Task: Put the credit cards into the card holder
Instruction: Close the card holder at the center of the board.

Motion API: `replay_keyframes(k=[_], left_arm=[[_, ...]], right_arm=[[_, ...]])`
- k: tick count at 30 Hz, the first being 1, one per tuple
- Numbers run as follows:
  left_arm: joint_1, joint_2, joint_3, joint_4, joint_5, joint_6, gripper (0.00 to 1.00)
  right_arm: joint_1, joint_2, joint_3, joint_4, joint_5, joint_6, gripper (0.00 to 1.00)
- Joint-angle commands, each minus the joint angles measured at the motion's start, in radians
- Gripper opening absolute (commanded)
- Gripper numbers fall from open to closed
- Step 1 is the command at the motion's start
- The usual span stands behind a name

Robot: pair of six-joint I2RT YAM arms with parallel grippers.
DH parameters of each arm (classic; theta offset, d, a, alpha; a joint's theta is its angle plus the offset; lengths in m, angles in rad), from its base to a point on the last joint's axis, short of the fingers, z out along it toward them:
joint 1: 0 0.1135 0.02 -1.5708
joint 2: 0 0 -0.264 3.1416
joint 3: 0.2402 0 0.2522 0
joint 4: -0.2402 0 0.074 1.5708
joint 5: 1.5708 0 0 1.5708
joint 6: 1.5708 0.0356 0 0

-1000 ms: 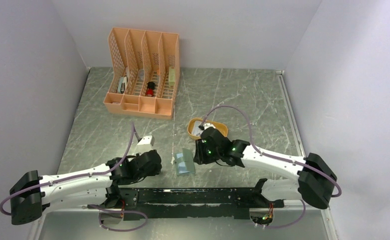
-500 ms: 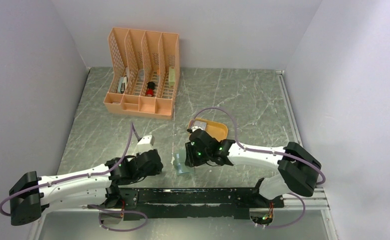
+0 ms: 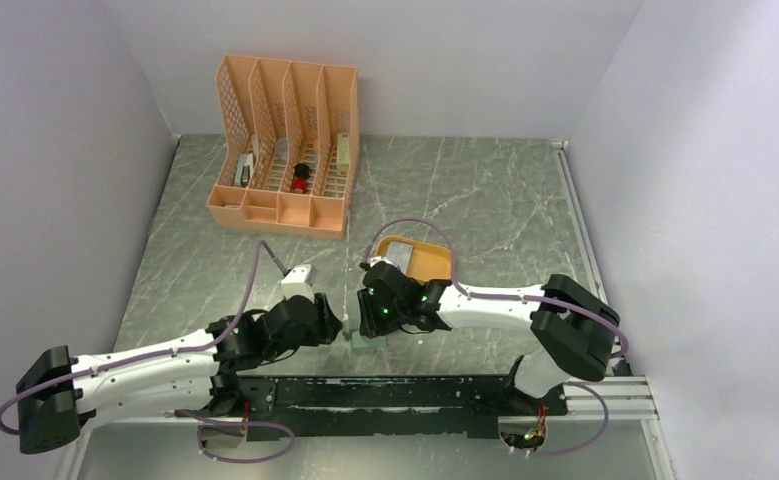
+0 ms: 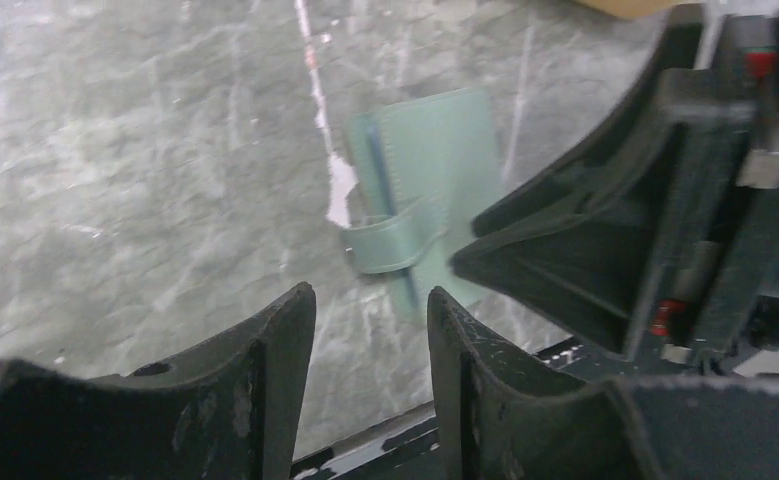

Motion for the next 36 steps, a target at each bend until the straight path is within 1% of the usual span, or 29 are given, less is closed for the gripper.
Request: replay_keyframes(k=[1, 8, 14, 21, 24, 29, 32, 36], left_arm=[[0.005, 0.032, 0.003, 0.146, 0.056, 0.048, 0.51], [0.017, 0.163, 0.051, 0.179, 0.053, 0.065, 0.52], [0.039, 0.282, 0.088, 0.155, 0.052, 0.053, 0.51], [0.056, 0.375, 0.099, 0.153, 0.056, 0.055, 0.48], [0.061, 0.408, 0.104, 0.146, 0.059, 0.054, 0.42], [0.064, 0.438, 0.093, 0.152, 0.061, 0.045, 0.25], [0.066, 0.448, 0.087, 0.149, 0.056, 0.041, 0.17], [0.067, 0.462, 0.083, 0.14, 0.048, 0.035, 0.09]], right_arm=[[0.012, 0.037, 0.012, 0.019, 0.024, 0.015, 0.34], [0.014, 0.069, 0.012, 0.032, 0.026, 0.035, 0.35], [0.017, 0.076, 0.008, 0.039, 0.031, 0.041, 0.35], [0.018, 0.068, 0.0, 0.043, 0.026, 0.04, 0.35], [0.019, 0.061, -0.001, 0.048, 0.022, 0.041, 0.35], [0.021, 0.05, 0.002, 0.046, 0.012, 0.042, 0.36], [0.021, 0.035, 0.002, 0.044, 0.008, 0.045, 0.36], [0.022, 0.009, 0.0, 0.036, 0.006, 0.051, 0.37]])
